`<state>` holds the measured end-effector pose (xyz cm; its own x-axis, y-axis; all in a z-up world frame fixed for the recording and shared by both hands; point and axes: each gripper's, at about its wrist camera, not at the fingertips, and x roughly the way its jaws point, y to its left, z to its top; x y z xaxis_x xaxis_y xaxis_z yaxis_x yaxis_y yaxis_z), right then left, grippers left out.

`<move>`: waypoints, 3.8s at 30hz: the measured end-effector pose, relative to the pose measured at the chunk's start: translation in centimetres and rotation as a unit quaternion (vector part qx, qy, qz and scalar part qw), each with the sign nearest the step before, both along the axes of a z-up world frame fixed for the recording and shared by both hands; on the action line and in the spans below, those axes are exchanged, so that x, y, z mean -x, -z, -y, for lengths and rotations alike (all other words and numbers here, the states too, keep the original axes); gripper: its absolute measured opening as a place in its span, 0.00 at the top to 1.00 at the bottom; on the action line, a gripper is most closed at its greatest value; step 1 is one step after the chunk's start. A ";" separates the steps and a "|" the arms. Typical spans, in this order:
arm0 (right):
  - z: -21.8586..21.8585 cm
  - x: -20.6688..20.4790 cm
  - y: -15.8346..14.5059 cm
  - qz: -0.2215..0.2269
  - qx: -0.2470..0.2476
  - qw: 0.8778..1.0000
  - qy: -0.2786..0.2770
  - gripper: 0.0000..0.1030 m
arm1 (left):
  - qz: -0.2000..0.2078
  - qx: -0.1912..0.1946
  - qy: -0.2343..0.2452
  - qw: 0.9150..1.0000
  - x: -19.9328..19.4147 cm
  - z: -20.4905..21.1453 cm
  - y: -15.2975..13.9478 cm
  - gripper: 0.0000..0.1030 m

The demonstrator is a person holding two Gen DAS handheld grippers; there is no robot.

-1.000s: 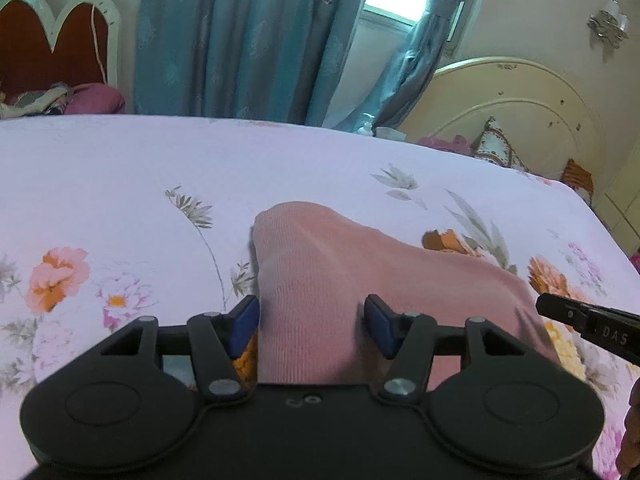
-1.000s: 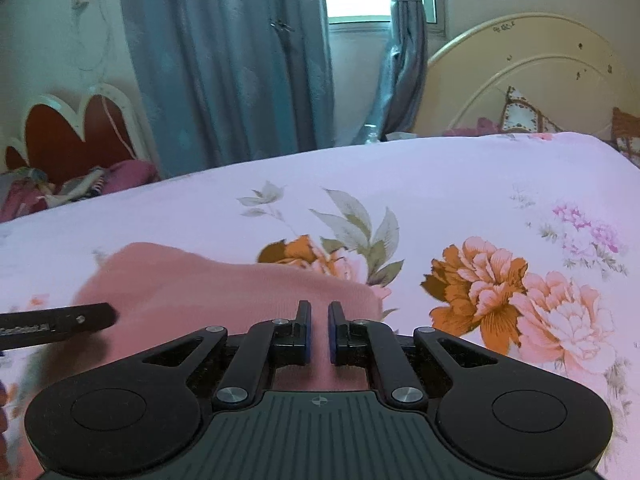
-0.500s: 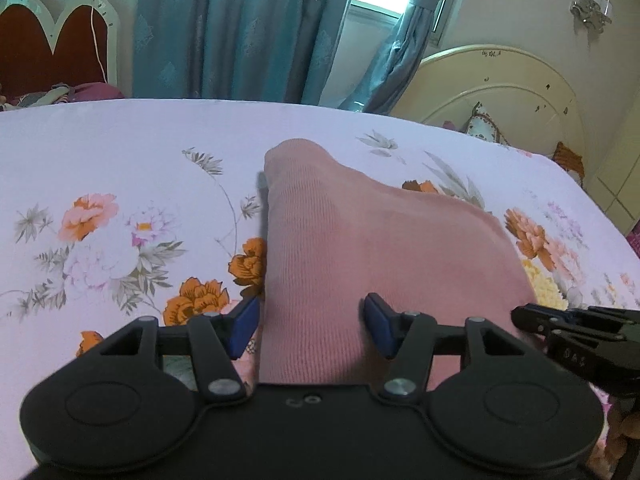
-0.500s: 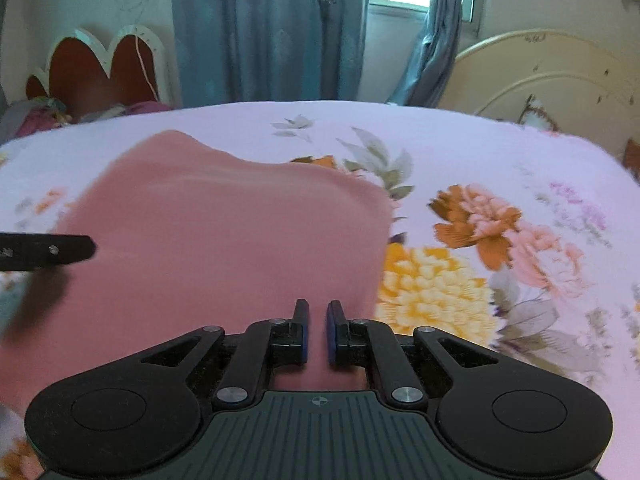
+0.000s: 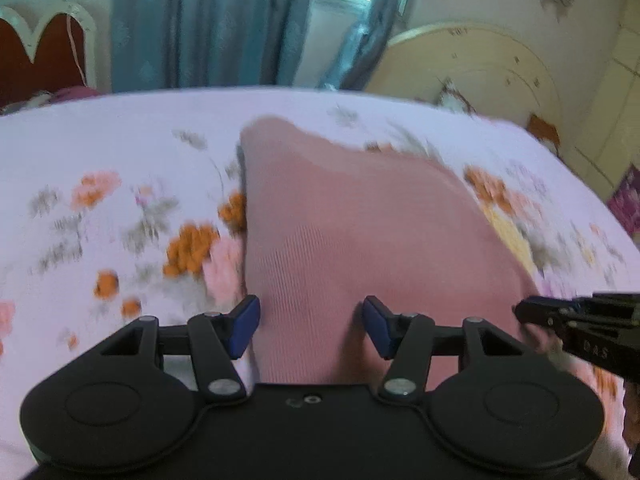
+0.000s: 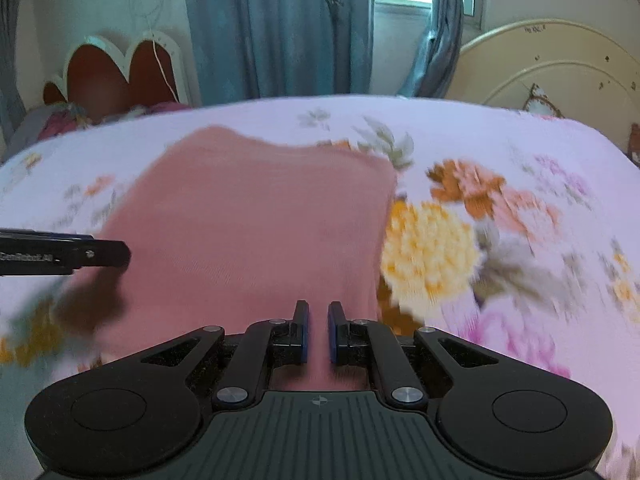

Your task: Fold small clothes

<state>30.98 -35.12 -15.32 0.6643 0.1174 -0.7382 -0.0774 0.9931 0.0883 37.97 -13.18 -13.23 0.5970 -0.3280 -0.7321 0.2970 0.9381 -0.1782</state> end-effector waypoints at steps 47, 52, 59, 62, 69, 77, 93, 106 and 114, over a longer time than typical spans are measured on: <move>5.8 -9.9 2.9 -0.022 -0.180 0.982 0.055 0.37 | -0.067 0.088 -0.025 0.994 -8.7 0.2 2.1 0.24; 5.3 -10.6 3.3 -0.033 -0.201 0.978 0.047 0.73 | -0.058 0.098 -0.030 0.993 -8.3 0.4 2.1 0.41; 4.3 -10.0 0.9 -0.014 -0.222 0.974 0.036 0.80 | -0.036 0.103 -0.033 0.993 -7.9 0.4 -0.2 0.65; 3.3 -9.6 -1.2 0.000 -0.228 0.973 0.025 0.80 | -0.032 0.124 -0.034 0.991 -7.8 -0.6 -1.7 0.66; -3.0 -8.7 -4.9 0.014 -0.244 0.970 -0.005 0.80 | 0.008 0.119 -0.032 0.992 -6.3 -6.2 -6.5 0.66; -17.5 -8.8 -6.7 0.012 -0.260 0.964 -0.047 0.80 | 0.032 0.098 -0.061 0.993 -3.4 -20.2 -8.8 0.66; -39.7 -14.1 -1.9 -0.027 -0.235 0.970 -0.060 0.80 | 0.057 0.030 -0.101 0.993 -3.6 -40.3 -5.4 0.65; -38.5 -13.2 -2.1 0.005 -0.130 0.992 0.008 0.69 | 0.105 -0.029 -0.107 0.988 -1.4 -42.3 -4.5 0.46; -43.1 -15.3 -3.0 0.034 -0.114 0.992 -0.040 0.90 | 0.110 -0.022 -0.088 0.990 -5.1 -41.3 -4.5 0.56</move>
<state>46.30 7.98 -12.32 0.6931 0.3310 -0.6403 -0.1689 0.9382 0.3022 43.06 28.10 -8.77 0.7888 -0.1757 -0.5890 0.1549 0.9842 -0.0861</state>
